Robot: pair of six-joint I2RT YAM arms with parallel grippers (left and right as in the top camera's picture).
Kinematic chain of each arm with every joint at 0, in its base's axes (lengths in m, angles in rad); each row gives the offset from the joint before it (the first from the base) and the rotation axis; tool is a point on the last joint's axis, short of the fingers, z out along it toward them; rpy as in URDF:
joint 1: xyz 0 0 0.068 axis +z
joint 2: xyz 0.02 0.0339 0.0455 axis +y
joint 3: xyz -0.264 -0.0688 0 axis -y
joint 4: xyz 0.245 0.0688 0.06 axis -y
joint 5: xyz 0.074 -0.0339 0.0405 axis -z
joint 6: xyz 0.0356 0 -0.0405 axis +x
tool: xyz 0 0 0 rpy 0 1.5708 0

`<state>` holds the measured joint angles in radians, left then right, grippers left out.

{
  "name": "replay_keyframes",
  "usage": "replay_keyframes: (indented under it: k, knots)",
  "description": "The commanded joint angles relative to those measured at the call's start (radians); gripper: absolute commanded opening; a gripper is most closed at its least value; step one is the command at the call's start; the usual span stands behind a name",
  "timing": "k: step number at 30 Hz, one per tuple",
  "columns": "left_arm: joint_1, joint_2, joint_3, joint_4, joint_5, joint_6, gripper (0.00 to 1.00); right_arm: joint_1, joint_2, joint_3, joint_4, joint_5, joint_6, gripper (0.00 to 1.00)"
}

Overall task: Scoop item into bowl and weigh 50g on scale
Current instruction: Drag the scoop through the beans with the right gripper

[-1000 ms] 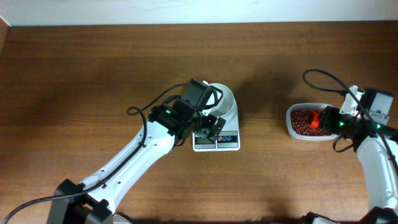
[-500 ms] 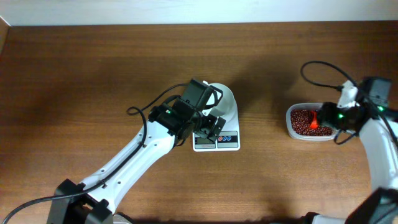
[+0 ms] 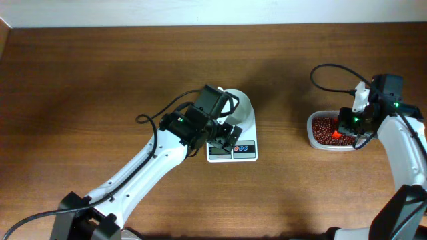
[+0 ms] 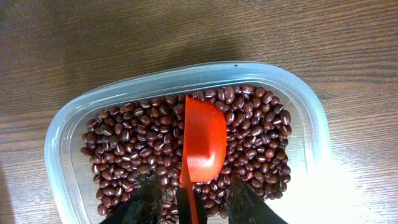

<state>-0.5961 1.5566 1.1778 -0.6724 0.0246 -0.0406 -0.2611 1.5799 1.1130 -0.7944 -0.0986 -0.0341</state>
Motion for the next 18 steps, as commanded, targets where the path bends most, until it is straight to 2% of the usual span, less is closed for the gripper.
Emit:
replay_keyframes:
  k: [1,7,14,15,16,18]
  knots:
    - [0.004,-0.001,-0.007,-0.003,-0.006,0.015,0.99,-0.003,0.034,0.018,0.005,-0.013,-0.003,0.3]
    - [0.004,-0.001,-0.007,-0.011,-0.006,0.015,0.99,-0.01,0.05,0.019,0.025,-0.029,-0.003,0.19]
    - [0.004,-0.001,-0.007,-0.013,-0.006,0.015,0.99,-0.022,0.05,0.019,0.025,-0.059,-0.003,0.12]
    - [0.004,-0.001,-0.007,-0.013,-0.006,0.015,0.99,-0.022,0.05,0.019,0.024,-0.059,-0.004,0.1]
    - [0.004,-0.001,-0.007,-0.013,-0.006,0.015,0.99,-0.022,0.05,0.019,0.025,-0.058,-0.003,0.04]
    - [0.004,-0.001,-0.007,-0.013,-0.006,0.015,0.99,-0.022,0.05,0.019,0.022,-0.058,-0.003,0.04]
